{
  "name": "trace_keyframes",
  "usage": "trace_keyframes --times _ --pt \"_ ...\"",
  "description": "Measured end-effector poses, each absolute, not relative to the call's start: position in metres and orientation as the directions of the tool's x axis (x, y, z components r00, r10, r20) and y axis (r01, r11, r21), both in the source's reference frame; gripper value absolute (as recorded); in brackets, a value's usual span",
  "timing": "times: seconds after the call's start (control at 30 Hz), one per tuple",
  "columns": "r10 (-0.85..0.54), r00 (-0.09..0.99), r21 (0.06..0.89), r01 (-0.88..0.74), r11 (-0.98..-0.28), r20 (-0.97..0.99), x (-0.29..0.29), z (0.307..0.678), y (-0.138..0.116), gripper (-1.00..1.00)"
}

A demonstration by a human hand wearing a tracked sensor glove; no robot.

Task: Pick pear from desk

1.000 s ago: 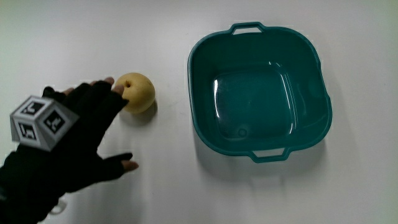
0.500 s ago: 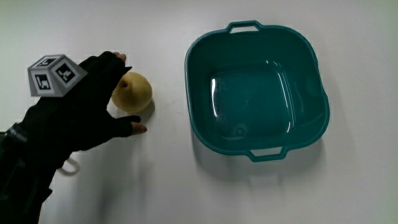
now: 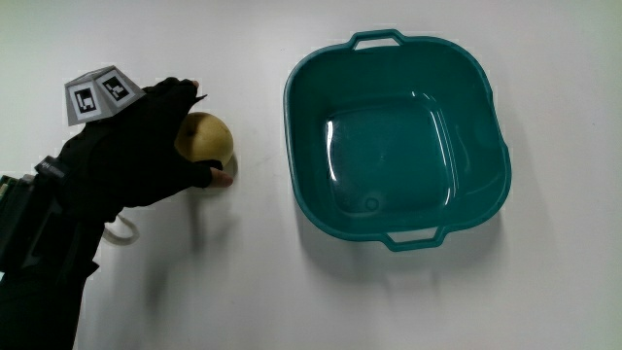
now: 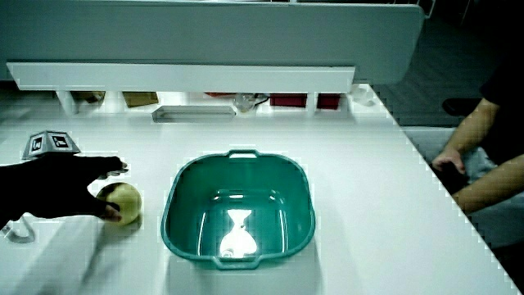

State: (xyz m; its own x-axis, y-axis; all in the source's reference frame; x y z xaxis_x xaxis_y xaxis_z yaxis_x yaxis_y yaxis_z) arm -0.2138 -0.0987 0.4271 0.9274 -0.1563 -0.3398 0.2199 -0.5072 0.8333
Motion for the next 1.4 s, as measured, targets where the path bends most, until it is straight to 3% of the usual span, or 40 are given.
trace_keyframes --times 0.3,0.57,0.9,1.2,1.27,1.4 --pt "-0.168 0.928 0.846 0.216 -0.488 -0.334 -0.21 0.433 -0.097 0.0" --pt "-0.164 0.928 0.829 0.206 -0.52 -0.333 -0.208 0.439 -0.091 0.0" --pt "-0.135 0.931 0.736 0.172 -0.655 -0.338 -0.207 0.437 -0.093 0.53" --pt "-0.109 0.925 0.698 0.194 -0.689 -0.365 -0.209 0.429 -0.092 1.0" --pt "-0.094 0.915 0.674 0.217 -0.706 -0.393 -0.212 0.43 -0.094 1.0" --pt "-0.037 0.908 0.613 0.25 -0.75 -0.417 -0.206 0.398 -0.096 1.0"
